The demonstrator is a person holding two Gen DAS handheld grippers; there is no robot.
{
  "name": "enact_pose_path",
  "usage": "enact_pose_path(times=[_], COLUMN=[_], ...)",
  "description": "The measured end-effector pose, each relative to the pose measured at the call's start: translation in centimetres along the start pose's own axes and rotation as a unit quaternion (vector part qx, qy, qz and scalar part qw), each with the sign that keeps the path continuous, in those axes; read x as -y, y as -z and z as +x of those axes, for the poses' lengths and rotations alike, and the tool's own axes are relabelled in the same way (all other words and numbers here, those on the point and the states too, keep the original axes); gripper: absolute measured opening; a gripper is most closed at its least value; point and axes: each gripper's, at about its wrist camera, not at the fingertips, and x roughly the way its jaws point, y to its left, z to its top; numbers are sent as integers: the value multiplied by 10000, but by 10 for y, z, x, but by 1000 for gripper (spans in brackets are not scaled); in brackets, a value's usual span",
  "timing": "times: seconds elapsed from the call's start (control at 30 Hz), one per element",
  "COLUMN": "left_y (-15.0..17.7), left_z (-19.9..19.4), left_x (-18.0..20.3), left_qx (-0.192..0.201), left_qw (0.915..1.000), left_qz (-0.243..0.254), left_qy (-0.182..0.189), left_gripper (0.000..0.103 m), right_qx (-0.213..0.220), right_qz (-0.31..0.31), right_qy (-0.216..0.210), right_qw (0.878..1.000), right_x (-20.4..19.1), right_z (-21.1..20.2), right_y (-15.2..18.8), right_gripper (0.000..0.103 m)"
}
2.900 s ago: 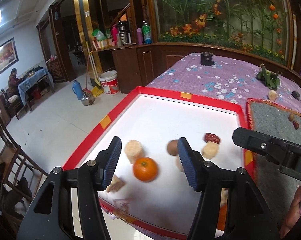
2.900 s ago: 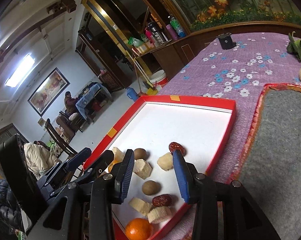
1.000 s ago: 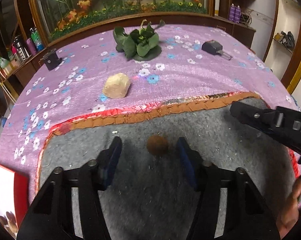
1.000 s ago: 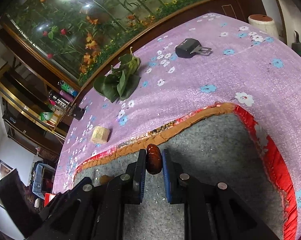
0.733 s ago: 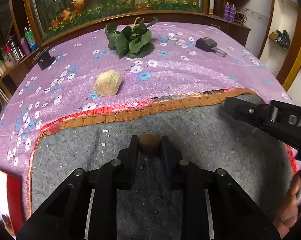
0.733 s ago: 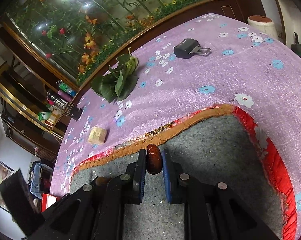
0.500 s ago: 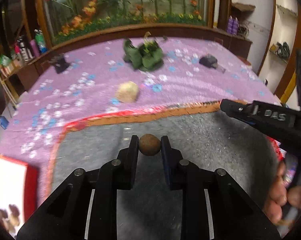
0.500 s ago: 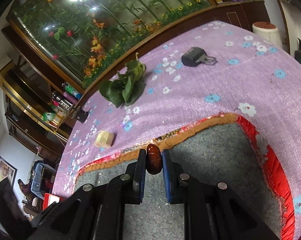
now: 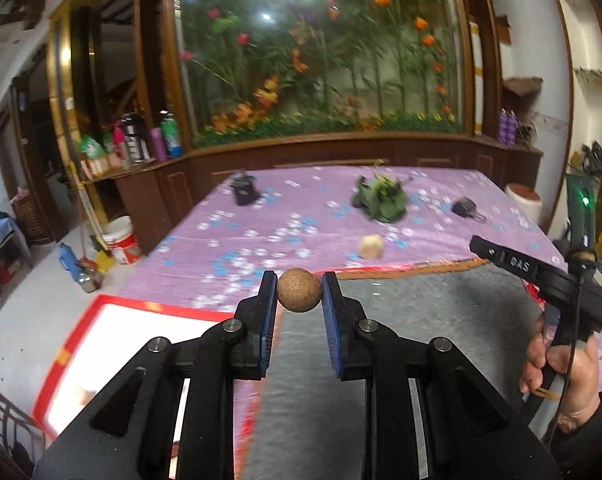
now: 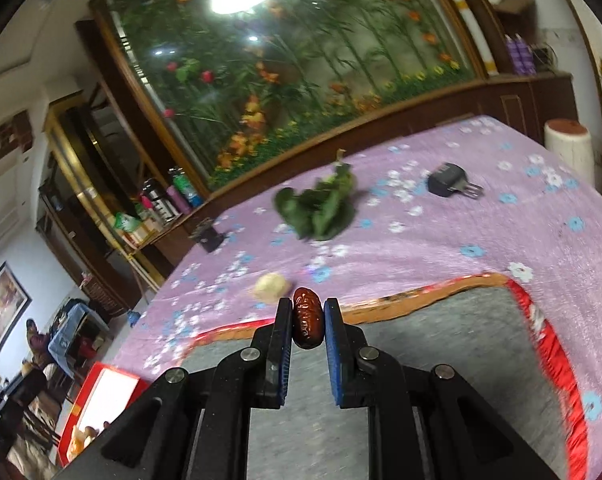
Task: Organize fruits
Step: 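Carry the longan and jujube over the white tray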
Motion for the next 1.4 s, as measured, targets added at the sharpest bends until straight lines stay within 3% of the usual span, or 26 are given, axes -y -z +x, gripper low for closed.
enact_pose_path(times=[0.17,0.4,0.67,1.4], left_y=[7,23,40,69], left_z=[-24,-42,-46,-33], left_x=[-34,-83,-128,-171], left_qx=[182,285,236,-11], left_qw=[9993,9964,9913,9858], left_qz=[-260,-624,-1026,-1323], left_qy=[-191,-500,-787,-1033], left_gripper=[22,22,22,22], right_qx=[-5,-151,-336,-897], right_qz=[-317,-994,-1604,-2094], right_qy=[-550,-1324,-1794,-2022], right_qw=[9980,9861,9700,9525], right_x=[-60,-159,-229,-282], right_z=[-17,-31,-36,-6], right_y=[17,49,85,136], right_gripper=[15,15,15,15])
